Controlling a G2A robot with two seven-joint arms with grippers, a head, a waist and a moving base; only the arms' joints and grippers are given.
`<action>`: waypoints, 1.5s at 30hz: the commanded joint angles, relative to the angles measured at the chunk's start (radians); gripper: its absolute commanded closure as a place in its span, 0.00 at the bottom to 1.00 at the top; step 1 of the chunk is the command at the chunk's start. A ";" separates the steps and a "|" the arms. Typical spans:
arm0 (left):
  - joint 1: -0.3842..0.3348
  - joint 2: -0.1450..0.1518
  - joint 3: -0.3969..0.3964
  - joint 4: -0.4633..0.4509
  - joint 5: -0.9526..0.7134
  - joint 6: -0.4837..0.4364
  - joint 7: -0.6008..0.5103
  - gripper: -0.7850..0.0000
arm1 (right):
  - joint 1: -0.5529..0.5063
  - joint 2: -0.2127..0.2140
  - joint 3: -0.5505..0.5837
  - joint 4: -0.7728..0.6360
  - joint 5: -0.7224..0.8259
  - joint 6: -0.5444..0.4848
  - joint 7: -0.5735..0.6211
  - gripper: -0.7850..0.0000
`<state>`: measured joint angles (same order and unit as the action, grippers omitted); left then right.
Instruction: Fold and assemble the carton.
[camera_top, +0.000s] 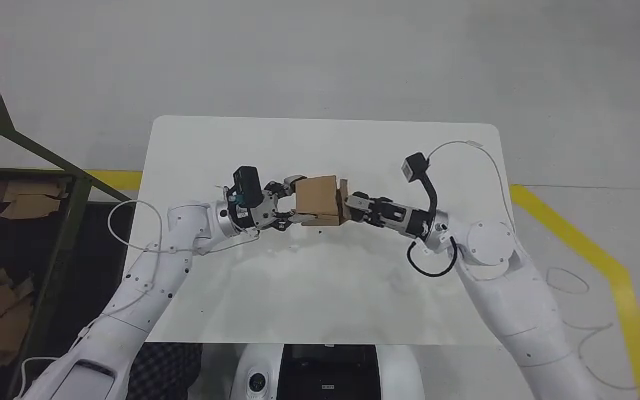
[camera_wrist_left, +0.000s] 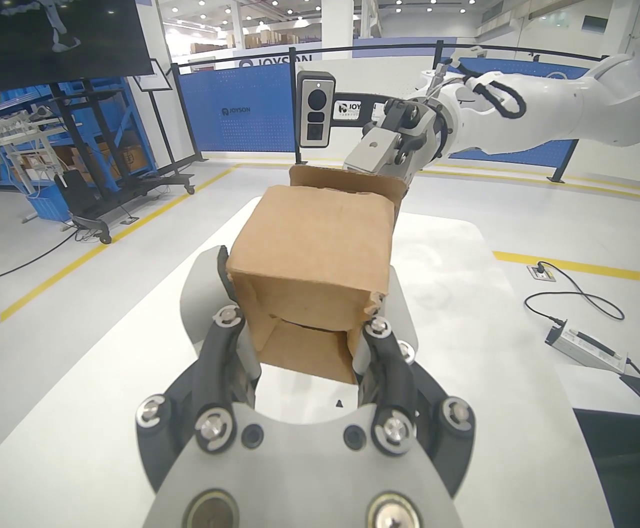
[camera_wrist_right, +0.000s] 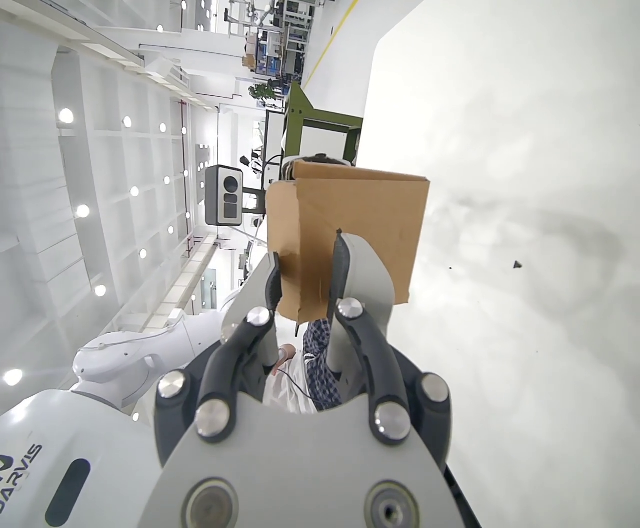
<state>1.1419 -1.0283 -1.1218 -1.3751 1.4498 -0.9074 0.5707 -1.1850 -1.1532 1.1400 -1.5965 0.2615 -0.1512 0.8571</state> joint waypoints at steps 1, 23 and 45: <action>0.000 0.000 0.000 0.000 -0.001 0.000 0.000 0.46 | 0.001 0.000 -0.001 -0.001 -0.005 0.003 -0.002 0.78; 0.001 0.001 0.002 -0.006 -0.001 0.003 -0.006 0.45 | 0.005 0.000 -0.015 -0.023 -0.043 0.024 -0.033 0.87; -0.005 -0.001 0.006 0.001 -0.022 0.003 -0.030 0.50 | 0.020 -0.007 -0.036 -0.026 -0.045 0.019 -0.069 0.76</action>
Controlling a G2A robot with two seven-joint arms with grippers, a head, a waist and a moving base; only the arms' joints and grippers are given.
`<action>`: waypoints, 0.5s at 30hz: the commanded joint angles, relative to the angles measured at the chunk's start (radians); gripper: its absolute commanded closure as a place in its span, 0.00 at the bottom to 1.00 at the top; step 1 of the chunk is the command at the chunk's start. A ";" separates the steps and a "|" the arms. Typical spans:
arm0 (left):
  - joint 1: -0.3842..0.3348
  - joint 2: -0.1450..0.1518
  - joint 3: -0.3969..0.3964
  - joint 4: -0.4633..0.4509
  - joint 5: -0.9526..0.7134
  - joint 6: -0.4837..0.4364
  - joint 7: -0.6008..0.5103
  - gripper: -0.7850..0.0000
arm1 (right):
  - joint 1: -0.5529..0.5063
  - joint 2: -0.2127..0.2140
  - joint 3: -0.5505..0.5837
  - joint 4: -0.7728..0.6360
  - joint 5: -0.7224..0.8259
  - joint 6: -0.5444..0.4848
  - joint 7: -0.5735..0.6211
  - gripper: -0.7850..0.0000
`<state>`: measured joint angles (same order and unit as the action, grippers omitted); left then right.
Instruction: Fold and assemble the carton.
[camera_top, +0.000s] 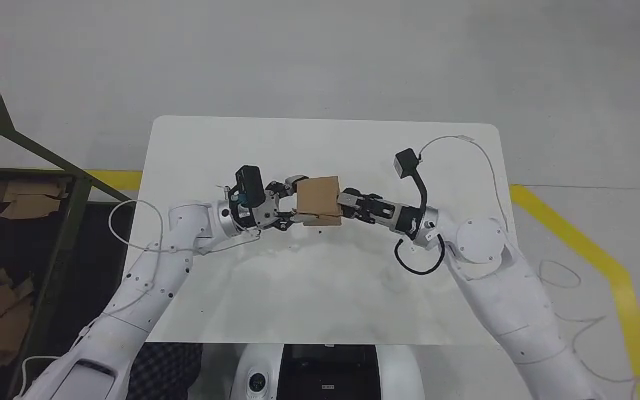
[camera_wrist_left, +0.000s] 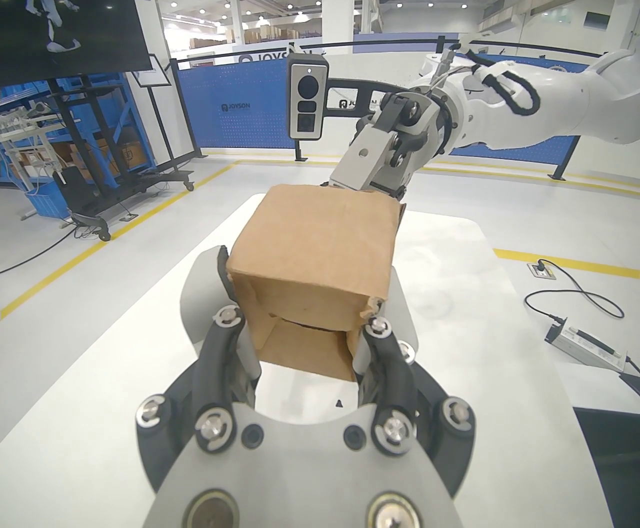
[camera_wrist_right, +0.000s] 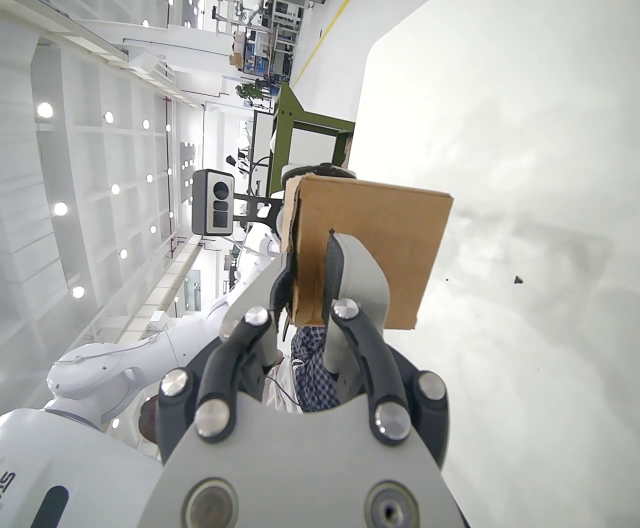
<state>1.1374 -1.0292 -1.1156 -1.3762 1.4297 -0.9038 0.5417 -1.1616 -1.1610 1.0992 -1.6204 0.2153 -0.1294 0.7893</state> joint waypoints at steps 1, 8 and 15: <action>-0.001 0.000 -0.001 0.003 -0.004 0.000 -0.002 0.51 | -0.010 0.002 0.010 -0.005 0.003 -0.005 -0.001 0.78; -0.002 -0.001 -0.003 0.009 -0.019 -0.004 -0.008 0.51 | -0.049 0.010 0.044 -0.037 0.004 -0.018 -0.003 0.91; -0.003 -0.001 -0.005 0.012 -0.029 -0.008 -0.010 0.51 | -0.063 0.013 0.046 -0.049 -0.005 -0.013 0.004 1.00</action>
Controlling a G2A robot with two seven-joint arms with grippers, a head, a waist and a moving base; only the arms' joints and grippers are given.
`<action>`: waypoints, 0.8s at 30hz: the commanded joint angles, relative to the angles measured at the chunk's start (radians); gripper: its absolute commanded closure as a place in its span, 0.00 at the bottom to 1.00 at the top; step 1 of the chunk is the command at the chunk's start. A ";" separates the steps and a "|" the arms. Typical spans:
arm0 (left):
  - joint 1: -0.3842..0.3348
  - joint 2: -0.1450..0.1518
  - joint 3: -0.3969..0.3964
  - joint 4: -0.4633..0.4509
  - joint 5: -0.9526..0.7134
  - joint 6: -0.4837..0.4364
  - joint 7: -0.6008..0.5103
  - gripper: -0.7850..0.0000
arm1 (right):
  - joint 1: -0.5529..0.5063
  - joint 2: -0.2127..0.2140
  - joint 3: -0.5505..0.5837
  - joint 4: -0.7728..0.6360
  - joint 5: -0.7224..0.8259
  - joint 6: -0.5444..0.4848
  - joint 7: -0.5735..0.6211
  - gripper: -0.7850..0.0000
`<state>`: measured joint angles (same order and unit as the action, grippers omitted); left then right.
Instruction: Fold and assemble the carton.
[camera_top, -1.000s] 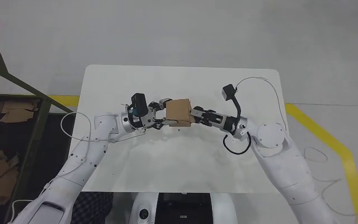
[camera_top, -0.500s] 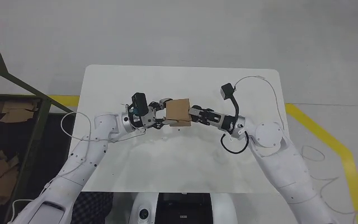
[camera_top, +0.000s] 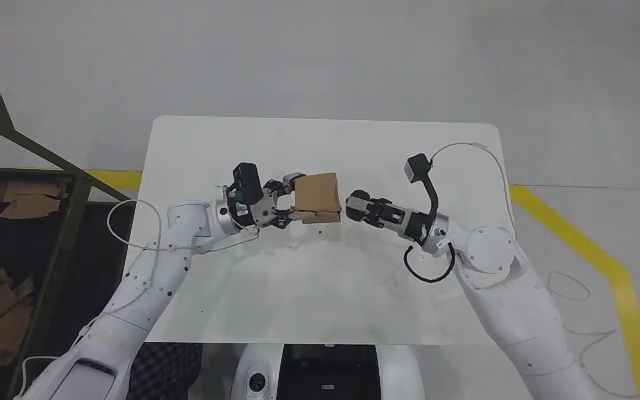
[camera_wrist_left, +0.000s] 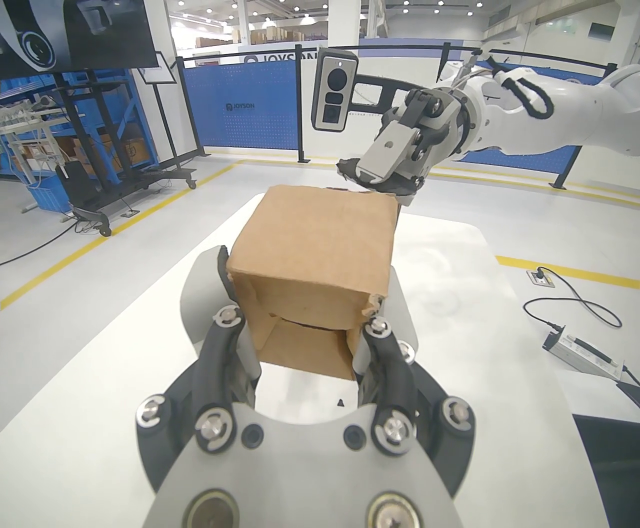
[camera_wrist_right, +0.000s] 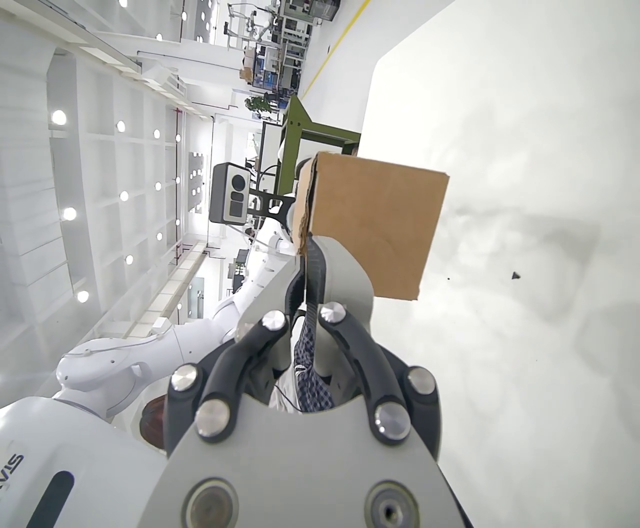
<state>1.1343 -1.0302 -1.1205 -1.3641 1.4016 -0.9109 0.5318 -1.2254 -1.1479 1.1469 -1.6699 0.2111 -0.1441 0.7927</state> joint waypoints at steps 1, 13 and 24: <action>0.000 0.000 0.000 0.000 -0.001 -0.002 0.000 0.51 | 0.003 -0.001 -0.005 0.002 -0.001 0.003 0.003 1.00; -0.002 -0.001 0.005 -0.002 0.005 -0.001 -0.005 0.51 | 0.032 -0.007 -0.043 0.020 -0.003 0.005 0.014 1.00; -0.014 -0.005 0.022 0.032 0.001 -0.021 -0.029 0.55 | -0.010 0.004 0.028 0.014 0.014 -0.017 -0.019 1.00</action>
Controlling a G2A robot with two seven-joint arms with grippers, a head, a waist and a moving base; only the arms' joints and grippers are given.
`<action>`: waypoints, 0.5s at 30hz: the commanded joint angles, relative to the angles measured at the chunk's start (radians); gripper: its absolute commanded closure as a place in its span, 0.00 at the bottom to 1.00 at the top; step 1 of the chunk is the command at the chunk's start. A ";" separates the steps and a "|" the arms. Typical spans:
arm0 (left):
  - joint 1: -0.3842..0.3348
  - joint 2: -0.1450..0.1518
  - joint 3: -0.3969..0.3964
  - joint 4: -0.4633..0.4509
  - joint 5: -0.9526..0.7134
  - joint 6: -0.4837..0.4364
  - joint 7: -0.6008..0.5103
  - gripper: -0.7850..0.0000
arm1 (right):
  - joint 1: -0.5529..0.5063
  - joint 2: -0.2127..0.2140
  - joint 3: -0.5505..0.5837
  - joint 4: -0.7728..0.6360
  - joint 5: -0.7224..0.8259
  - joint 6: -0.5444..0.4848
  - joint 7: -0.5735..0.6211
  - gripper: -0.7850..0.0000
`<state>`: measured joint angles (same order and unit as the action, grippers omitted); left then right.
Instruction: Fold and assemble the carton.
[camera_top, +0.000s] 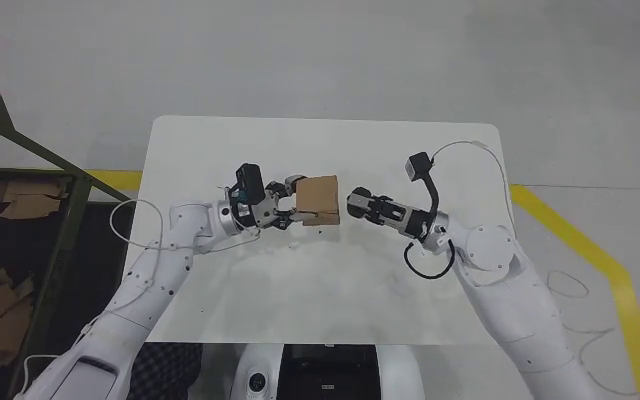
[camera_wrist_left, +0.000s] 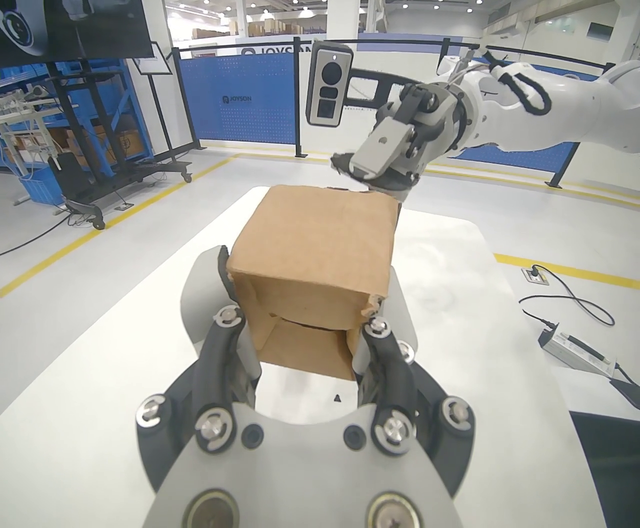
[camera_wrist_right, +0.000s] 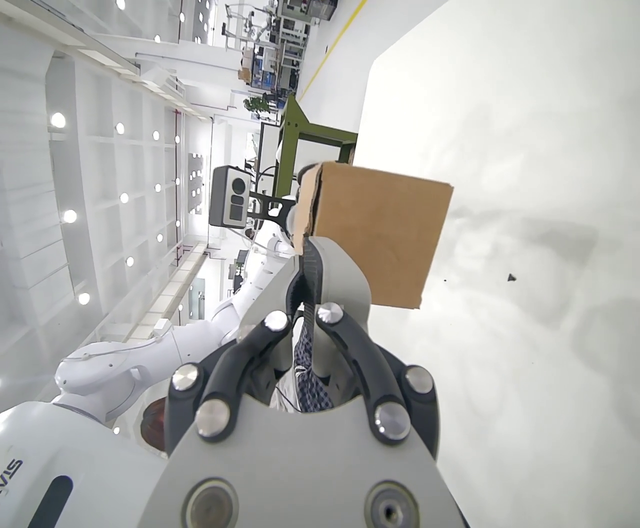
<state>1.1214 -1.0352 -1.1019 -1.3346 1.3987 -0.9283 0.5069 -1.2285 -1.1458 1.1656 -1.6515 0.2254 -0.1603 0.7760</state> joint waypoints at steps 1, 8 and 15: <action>-0.003 -0.001 0.008 0.005 0.013 -0.006 -0.010 0.55 | -0.017 0.004 0.019 -0.011 -0.002 -0.002 -0.005 1.00; -0.027 -0.009 0.058 0.046 0.087 0.015 -0.053 0.56 | -0.057 0.012 0.054 -0.039 -0.005 -0.010 -0.006 1.00; -0.057 -0.022 0.117 0.101 0.178 0.076 -0.037 0.55 | -0.061 0.012 0.049 -0.027 -0.002 -0.026 -0.005 1.00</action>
<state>1.0685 -1.0556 -0.9910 -1.2405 1.5677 -0.8623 0.4673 -1.2898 -1.1336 1.2158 -1.6804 0.2213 -0.1843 0.7708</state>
